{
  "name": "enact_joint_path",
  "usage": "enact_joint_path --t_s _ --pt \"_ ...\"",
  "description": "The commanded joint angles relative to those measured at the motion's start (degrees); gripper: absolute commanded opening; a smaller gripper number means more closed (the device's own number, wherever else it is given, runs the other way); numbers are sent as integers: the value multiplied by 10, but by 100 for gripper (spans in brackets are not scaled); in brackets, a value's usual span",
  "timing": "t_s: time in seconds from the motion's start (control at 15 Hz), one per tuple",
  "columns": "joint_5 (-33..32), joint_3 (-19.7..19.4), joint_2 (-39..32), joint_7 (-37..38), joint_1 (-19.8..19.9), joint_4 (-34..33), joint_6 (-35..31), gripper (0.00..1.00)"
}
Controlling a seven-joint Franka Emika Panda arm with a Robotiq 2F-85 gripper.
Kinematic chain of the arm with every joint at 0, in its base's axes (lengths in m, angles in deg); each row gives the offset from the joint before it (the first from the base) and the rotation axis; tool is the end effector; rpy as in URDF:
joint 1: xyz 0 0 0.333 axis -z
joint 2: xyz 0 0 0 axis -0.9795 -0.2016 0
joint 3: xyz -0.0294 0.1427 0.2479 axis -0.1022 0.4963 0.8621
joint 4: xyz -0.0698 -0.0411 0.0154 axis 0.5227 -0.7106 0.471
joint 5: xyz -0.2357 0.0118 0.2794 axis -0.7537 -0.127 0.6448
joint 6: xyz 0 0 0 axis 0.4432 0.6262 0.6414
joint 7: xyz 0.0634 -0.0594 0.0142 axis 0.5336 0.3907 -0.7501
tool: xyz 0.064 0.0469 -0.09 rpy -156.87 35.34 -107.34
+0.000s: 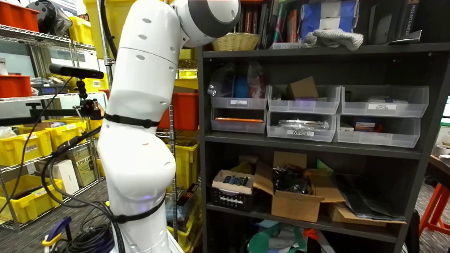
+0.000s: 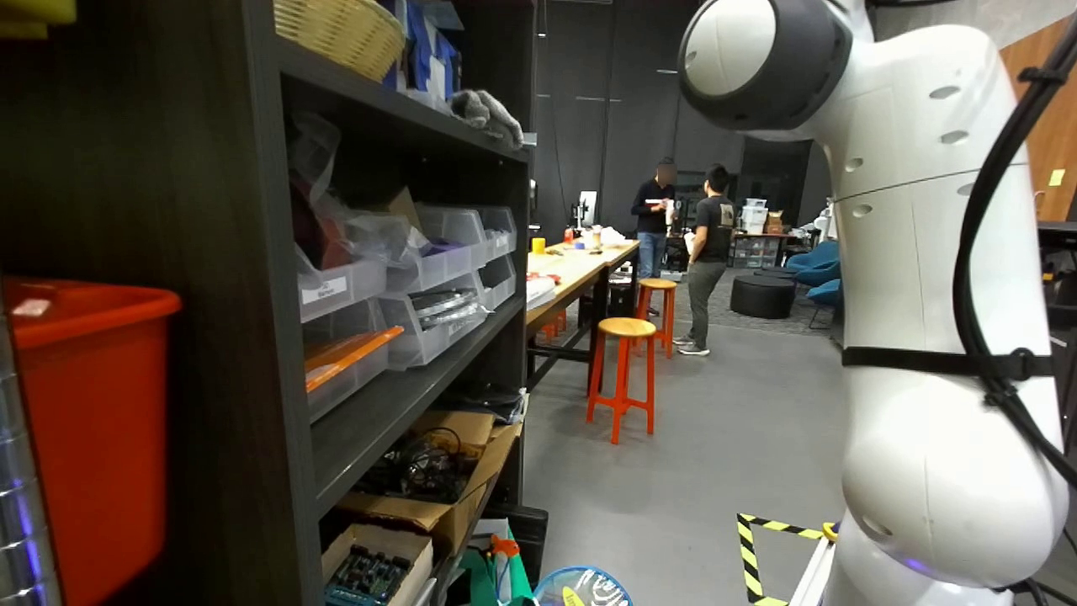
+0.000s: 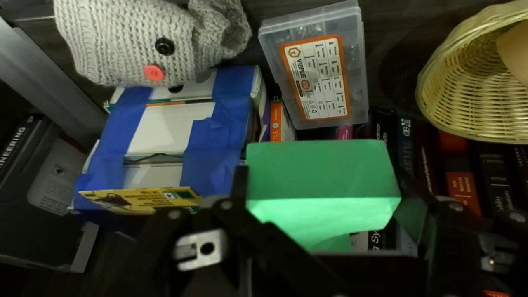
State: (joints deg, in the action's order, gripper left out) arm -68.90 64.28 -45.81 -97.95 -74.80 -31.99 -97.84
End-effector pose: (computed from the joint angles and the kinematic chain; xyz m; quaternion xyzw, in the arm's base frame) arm 0.4552 -0.0116 0.8820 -0.9171 -0.2013 -0.3434 0.0199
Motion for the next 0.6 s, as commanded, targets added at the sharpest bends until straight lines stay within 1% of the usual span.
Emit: enact_joint_path --t_s 0.0,0.33,0.4,0.47,0.53 --pt "0 0 17 8 1 22 -15 56" --pt "-10 -2 11 10 -4 22 -29 56" --pt "-15 26 -38 20 20 -66 8 56" --pt "-12 1 10 9 -1 21 -28 56" --pt "-13 3 8 9 1 19 -30 56"
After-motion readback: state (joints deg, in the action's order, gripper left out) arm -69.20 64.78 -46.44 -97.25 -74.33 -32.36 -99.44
